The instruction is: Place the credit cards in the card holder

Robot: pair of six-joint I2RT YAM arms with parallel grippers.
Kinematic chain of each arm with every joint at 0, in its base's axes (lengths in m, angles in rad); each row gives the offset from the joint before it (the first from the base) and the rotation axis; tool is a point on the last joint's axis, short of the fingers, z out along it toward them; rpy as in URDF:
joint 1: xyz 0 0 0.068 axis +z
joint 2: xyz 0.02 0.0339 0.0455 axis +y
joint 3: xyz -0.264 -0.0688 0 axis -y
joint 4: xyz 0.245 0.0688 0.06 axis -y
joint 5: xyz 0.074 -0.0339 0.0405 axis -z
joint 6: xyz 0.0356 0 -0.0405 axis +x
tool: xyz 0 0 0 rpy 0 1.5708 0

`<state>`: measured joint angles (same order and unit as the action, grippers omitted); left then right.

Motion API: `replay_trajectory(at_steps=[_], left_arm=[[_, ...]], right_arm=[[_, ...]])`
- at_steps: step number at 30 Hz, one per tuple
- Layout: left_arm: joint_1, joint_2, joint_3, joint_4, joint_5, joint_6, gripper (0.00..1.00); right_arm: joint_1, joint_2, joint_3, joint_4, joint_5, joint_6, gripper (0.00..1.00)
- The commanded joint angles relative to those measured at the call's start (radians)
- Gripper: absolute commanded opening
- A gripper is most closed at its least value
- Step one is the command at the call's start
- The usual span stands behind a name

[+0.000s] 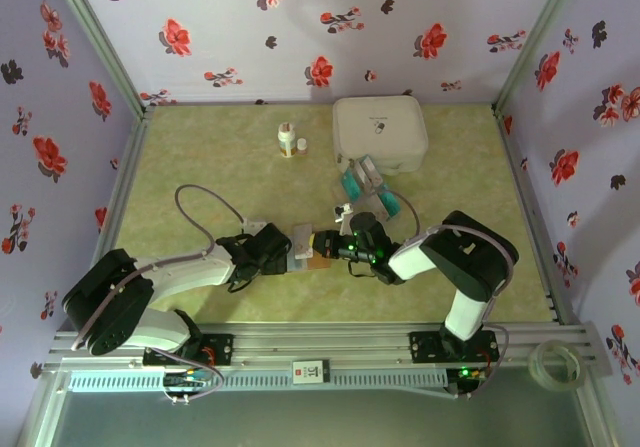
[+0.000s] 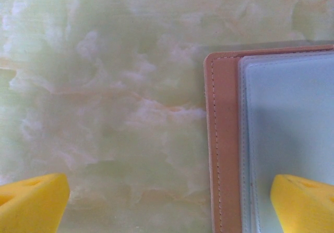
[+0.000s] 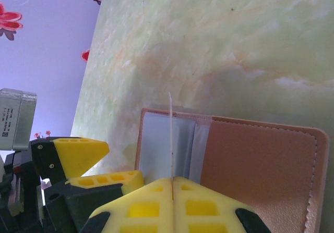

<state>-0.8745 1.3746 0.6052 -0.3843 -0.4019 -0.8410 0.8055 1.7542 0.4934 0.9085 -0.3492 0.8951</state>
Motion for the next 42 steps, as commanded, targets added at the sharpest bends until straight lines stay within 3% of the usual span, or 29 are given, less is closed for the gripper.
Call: replay_trajectory(at_steps=[1,42], left_arm=[[0.009,0.011,-0.034,-0.062,-0.038,-0.018,1.00],[0.009,0.020,-0.043,-0.052,-0.038,-0.024,1.00]], right_arm=[[0.009,0.022,-0.019,0.051,-0.014,0.016,0.00],[0.007,0.113,-0.079,0.151,-0.028,0.042,0.00]])
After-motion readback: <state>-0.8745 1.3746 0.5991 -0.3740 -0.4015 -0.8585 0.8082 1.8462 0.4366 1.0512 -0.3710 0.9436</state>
